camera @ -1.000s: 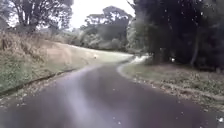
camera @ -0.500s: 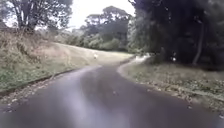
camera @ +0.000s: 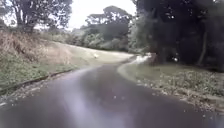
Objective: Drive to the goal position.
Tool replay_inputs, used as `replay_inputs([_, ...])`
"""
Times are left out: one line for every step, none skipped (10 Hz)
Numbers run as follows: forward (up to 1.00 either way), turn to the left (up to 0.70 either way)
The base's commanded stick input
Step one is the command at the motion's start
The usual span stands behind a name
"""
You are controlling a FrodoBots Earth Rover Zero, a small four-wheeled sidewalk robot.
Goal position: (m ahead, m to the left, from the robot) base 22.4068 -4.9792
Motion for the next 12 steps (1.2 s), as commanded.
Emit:
replay_inputs([0.45,0.02])
replay_inputs([0.45,0.02])
replay_inputs([0.45,0.02])
replay_inputs([0.45,0.02])
replay_inputs([0.45,0.02])
replay_inputs([0.45,0.02])
replay_inputs([0.45,0.02])
replay_inputs([0.45,0.02])
replay_inputs([0.45,0.02])
replay_inputs([0.45,0.02])
replay_inputs([0.45,0.02])
replay_inputs([0.45,0.02])
